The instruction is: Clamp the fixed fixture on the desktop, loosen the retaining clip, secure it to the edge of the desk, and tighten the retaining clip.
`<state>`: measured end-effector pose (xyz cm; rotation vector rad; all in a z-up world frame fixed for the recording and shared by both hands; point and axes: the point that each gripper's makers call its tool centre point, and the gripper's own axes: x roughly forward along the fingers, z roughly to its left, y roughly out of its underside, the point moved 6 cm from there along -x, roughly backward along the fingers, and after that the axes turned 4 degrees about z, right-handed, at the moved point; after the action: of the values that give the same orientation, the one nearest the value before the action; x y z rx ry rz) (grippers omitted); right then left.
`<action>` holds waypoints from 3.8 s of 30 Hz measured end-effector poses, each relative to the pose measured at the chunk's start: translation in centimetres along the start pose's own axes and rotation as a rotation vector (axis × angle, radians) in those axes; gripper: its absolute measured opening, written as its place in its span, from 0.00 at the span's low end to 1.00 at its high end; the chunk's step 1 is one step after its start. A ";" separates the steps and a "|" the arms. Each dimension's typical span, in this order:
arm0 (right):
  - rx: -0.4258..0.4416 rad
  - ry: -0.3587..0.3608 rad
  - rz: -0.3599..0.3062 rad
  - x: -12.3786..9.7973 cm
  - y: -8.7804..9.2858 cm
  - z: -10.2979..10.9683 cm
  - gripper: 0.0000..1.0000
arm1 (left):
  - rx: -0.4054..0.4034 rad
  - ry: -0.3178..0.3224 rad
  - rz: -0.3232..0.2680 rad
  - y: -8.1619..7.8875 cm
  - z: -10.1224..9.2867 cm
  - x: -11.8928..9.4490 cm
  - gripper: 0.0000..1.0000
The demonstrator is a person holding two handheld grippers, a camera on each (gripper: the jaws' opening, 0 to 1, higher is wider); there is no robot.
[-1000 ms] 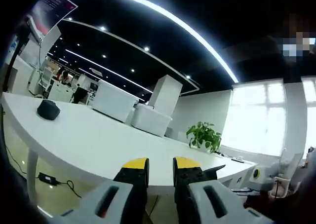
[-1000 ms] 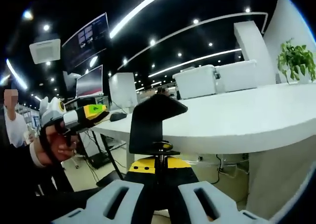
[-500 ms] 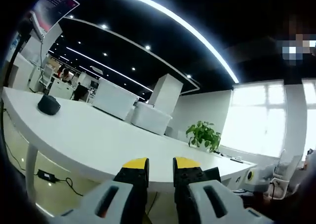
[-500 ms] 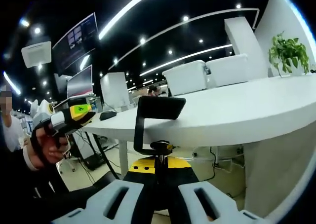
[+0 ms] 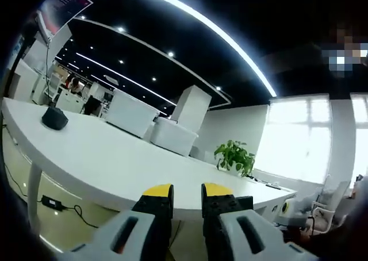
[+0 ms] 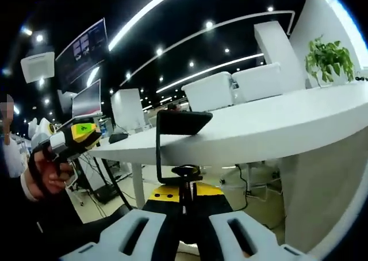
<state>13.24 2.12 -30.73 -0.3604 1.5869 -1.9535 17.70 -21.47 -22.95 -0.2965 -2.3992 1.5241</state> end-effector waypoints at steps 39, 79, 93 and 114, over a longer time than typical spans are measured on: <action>0.001 -0.269 0.018 2.2 0.5 -3.6 0.04 | 0.014 0.336 0.129 2.5 -5.6 0.4 0.15; -0.176 -0.399 0.029 2.9 0.1 -5.3 0.05 | 0.180 0.703 0.399 10.9 -13.0 11.7 0.01; -0.110 -0.229 -0.046 0.7 0.5 -4.8 0.32 | 0.217 0.758 0.371 10.7 -13.0 11.3 0.01; -0.142 0.464 -0.048 2.4 5.0 -2.9 0.52 | 0.178 0.763 0.373 11.0 -13.2 11.6 0.01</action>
<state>11.14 2.39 -36.65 0.0067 2.0278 -2.0674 11.60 -1.94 -26.15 -1.1048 -1.6526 1.3952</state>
